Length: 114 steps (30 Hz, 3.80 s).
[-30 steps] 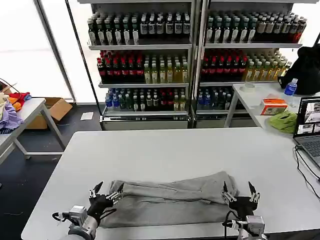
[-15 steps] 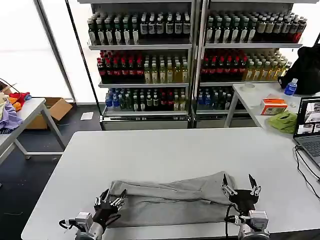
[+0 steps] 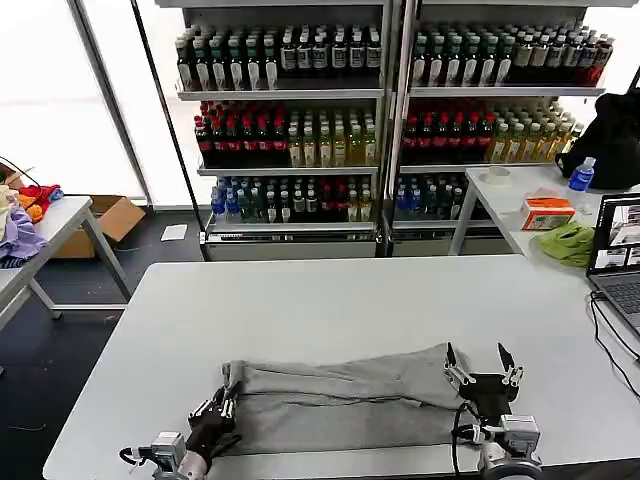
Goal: Fold and organize the clothes.
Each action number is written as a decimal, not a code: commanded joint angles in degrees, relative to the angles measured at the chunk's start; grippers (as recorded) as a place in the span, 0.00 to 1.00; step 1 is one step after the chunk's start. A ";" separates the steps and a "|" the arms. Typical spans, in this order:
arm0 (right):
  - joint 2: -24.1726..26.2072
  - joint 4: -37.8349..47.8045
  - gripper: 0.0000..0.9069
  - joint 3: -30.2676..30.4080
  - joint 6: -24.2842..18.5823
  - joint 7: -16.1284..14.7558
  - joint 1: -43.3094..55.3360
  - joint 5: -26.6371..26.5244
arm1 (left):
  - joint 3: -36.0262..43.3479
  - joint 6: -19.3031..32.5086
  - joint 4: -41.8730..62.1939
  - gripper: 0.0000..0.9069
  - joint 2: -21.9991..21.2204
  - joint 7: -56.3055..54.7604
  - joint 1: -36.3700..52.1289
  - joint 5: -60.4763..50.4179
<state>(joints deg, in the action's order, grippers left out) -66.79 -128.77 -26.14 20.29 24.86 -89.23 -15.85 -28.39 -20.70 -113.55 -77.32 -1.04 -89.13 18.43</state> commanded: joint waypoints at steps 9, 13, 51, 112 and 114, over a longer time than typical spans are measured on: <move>0.52 0.26 1.00 -1.17 2.92 0.42 5.48 -4.31 | -16.81 -1.85 -3.11 0.00 11.84 0.55 -0.42 9.71; 0.62 1.53 1.00 -0.79 2.64 0.47 6.53 -4.56 | -27.44 -1.83 -0.83 0.00 20.63 0.93 -1.66 14.39; -2.20 -2.05 1.00 -1.73 2.21 -0.36 2.34 0.23 | 2.19 -2.69 -7.99 0.00 5.99 -0.80 2.47 -2.81; -4.70 -0.56 1.00 0.44 1.23 0.14 0.53 2.77 | 15.81 -5.55 -15.00 1.00 2.37 -2.63 7.05 24.04; -4.33 -0.02 1.00 0.56 1.15 0.16 0.95 2.73 | 12.85 -5.82 -19.14 1.00 1.84 -5.53 7.03 29.86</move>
<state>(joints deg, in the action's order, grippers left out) -71.42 -130.32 -25.84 21.48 24.92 -89.77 -12.92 -12.90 -25.83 -121.14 -73.89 -3.11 -81.12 25.99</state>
